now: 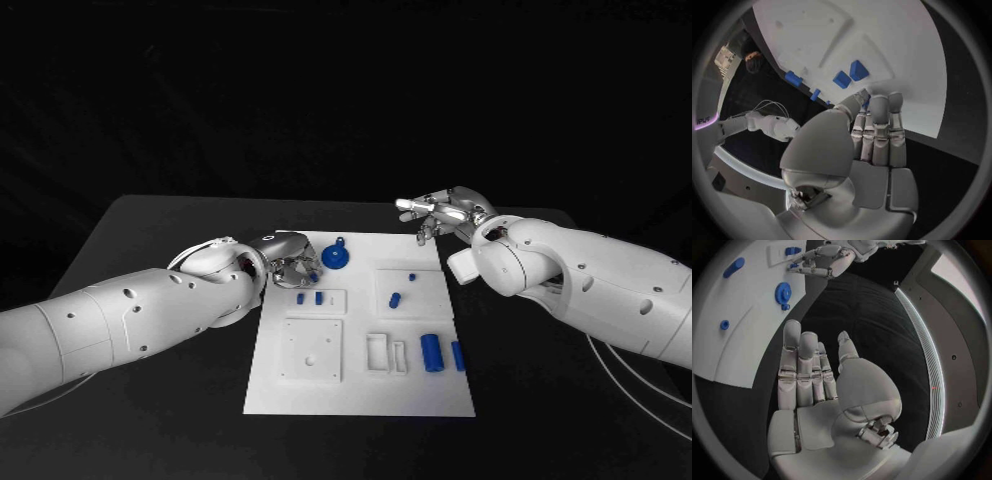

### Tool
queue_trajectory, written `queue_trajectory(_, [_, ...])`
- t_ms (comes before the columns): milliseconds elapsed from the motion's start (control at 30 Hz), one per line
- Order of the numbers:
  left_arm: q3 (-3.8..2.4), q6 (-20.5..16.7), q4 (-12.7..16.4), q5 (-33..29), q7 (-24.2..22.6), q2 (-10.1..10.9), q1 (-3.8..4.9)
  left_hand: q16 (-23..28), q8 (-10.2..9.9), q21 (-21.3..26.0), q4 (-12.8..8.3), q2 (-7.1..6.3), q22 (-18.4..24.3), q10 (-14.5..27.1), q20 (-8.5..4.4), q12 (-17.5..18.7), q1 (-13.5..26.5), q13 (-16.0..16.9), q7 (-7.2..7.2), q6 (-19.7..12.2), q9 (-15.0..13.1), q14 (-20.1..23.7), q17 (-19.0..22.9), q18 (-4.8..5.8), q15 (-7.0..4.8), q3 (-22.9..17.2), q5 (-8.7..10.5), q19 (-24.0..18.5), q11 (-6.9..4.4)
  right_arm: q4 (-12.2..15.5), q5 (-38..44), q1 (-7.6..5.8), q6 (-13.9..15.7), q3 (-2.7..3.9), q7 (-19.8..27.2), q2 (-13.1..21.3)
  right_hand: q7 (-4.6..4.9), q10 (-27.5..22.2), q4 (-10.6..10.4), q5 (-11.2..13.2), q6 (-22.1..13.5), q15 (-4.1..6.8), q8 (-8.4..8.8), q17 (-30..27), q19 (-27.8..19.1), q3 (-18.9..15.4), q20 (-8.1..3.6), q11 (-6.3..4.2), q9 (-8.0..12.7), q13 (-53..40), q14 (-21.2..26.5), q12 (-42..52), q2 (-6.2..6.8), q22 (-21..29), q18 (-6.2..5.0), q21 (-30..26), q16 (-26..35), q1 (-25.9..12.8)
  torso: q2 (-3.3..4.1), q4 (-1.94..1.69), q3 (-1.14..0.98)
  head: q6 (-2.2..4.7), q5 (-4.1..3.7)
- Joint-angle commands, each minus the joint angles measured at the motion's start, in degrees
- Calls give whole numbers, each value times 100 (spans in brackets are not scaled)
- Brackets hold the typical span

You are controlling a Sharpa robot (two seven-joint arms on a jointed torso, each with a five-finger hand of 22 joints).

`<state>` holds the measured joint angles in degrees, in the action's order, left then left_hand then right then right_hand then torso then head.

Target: Assemble the parts on the task board

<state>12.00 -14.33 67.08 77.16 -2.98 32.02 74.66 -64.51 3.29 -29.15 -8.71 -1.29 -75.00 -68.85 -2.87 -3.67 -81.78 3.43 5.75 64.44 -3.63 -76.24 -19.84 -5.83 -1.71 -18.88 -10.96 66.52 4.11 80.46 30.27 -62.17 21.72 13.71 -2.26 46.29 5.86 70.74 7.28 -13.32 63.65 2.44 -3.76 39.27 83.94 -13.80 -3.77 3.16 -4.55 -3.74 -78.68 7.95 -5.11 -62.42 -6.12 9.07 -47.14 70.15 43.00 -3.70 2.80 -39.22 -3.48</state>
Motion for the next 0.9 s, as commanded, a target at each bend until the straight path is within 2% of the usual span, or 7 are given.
queue_trajectory(33, [37, 81, 15, 63, -147, -11, -51, 15, 18, 24, -8, -105, -111, 95, 47, 37, 46, -11, -21, -146, 11, 10, 0, -98, 51, -57, 26, -16, 29, 2, 41, 3, -102, 3, 33, -7, 7, 20, -14, 27, 36, -30, 9, -5, 173, -4, 40, -14, 0, 9, 14, -34, -30, 8, -109, 17, -31, 6, 3, 2, -1, 1, 4])
queue_trajectory(100, [39, 63, 14, 61, -155, -13, -51, 23, 16, 41, -5, -163, -107, 249, 71, 37, 73, -13, -166, -428, 13, 23, 4, -107, 84, -97, 44, -13, 82, 0, 41, 3, -104, 3, 32, -8, 7, 20, -14, 27, 36, -30, 9, -5, 173, -4, 40, -14, 0, 9, 14, -34, -30, 8, -109, 17, -31, 6, 3, 1, -2, -1, 5])
queue_trajectory(467, [43, 41, -20, 54, -97, 7, -51, 74, 10, 202, 23, -356, -98, 624, 172, 34, 64, -12, -246, -902, 19, 155, 42, -180, 173, -119, 129, -24, 203, -20, 41, 3, -146, 3, 3, -7, 27, -79, -12, 41, -3, -48, 10, -8, 162, -6, 53, 16, 6, 12, 24, -72, -12, 13, -114, 8, -31, 11, -3, 6, -11, -2, 13])
queue_trajectory(500, [43, 13, -30, 52, -100, 12, -51, 171, 13, 252, -12, -418, -86, 896, 189, 26, 33, -18, -251, -918, 19, 280, 83, -176, 203, -71, 147, -78, 270, -21, 41, 3, -148, 3, 1, -6, 27, -80, -12, 41, -3, -49, 10, -8, 162, -6, 53, 16, 6, 12, 24, -73, -12, 13, -114, 8, -31, 11, -4, 6, -10, -2, 12])
queue_trajectory(733, [42, -171, -100, 26, -105, 48, -51, 315, -6, 708, -51, -237, -107, 1160, 273, 30, -294, -12, -337, -1433, 37, 341, 237, -193, 261, 801, 224, 12, 328, -28, 42, 4, -164, 3, -17, -2, 36, -161, -12, 50, -8, -63, 9, -7, 162, -1, 68, 39, 4, 14, 28, -98, -1, 14, -129, 5, -38, 12, 3, 4, -5, 5, 6])
queue_trajectory(833, [41, -222, -136, 11, -99, 63, -51, 347, -18, 783, -46, -250, -107, 1265, 282, 31, -349, -13, -390, -1752, 49, 337, 262, -193, 272, 884, 237, 44, 350, -41, 95, 4, -193, 3, -50, 2, 41, -210, -4, 56, -10, -73, 10, -9, 157, 6, 76, 53, 4, 18, 35, -119, 3, 15, -133, 2, -37, 26, 1, 5, -3, 10, 7])
queue_trajectory(900, [40, -247, -159, 1, -98, 74, -51, 356, -20, 831, -22, -252, -111, 1295, 286, 32, -380, -13, -382, -1770, 50, 329, 270, -195, 275, 929, 239, 64, 356, -51, 179, 5, -220, 3, -78, 5, 45, -246, 19, 46, -13, -85, 11, -10, 156, 25, 83, 65, 4, 20, 37, -138, -4, 15, -140, 1, -38, 64, -1, 7, 0, 13, 11])
